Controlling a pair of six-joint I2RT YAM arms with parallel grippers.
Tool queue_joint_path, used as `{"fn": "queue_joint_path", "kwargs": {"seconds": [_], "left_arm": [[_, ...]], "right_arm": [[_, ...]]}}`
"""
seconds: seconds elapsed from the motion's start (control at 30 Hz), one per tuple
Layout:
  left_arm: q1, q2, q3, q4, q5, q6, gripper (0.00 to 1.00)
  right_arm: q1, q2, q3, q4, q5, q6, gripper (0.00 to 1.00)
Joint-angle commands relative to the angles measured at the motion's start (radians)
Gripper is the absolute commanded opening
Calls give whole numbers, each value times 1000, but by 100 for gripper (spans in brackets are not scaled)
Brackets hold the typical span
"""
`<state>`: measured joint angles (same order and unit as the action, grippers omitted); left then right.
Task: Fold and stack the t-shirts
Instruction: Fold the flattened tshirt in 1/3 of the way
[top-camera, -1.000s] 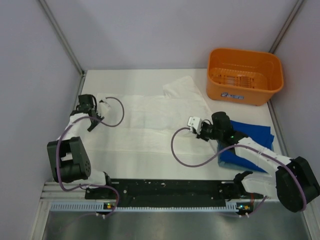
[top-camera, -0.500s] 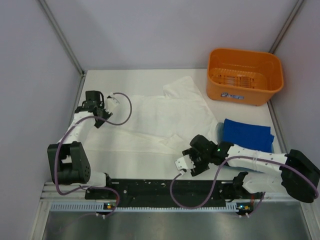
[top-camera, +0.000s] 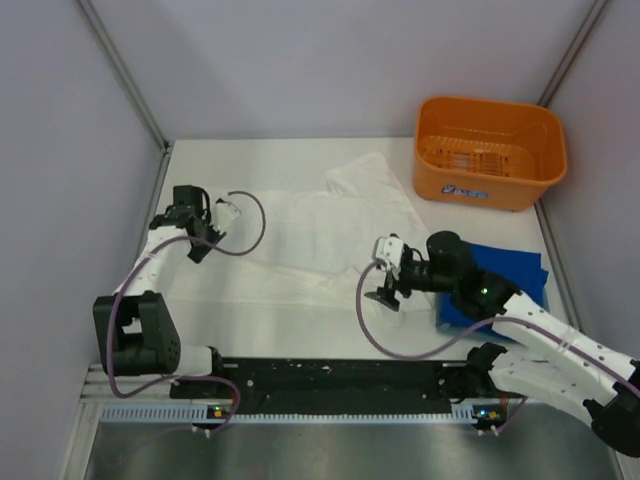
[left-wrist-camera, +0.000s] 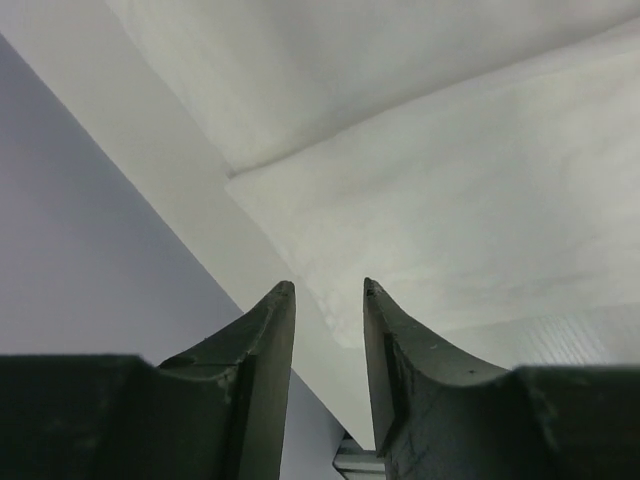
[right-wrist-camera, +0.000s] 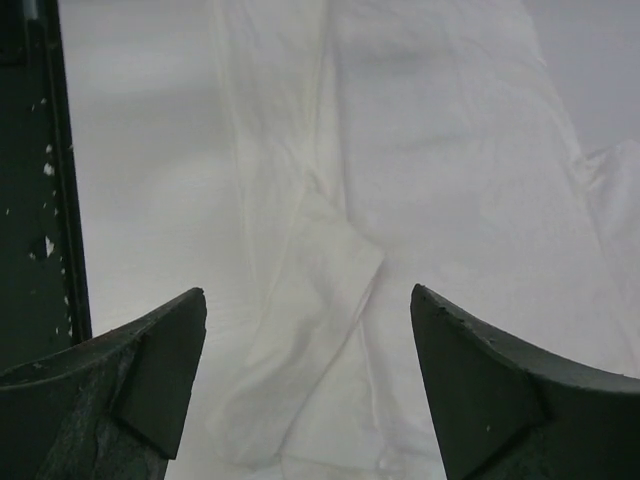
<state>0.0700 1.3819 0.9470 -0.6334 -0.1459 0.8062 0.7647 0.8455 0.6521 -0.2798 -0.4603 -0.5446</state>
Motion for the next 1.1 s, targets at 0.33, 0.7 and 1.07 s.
{"fn": "queue_joint_path", "kwargs": {"seconds": [0.33,0.7,1.07], "left_arm": [[-679,221,369,-86,712,-349,34],[-789,557,512,23,689,-463,39],[-791,617,529,11,761,-481,7]], "right_arm": [[-274,231,46,-220,265,1214,44],[-271,319,-89,-203,261,1328,49],[-272,412,-140,-96,178,1339,26]]}}
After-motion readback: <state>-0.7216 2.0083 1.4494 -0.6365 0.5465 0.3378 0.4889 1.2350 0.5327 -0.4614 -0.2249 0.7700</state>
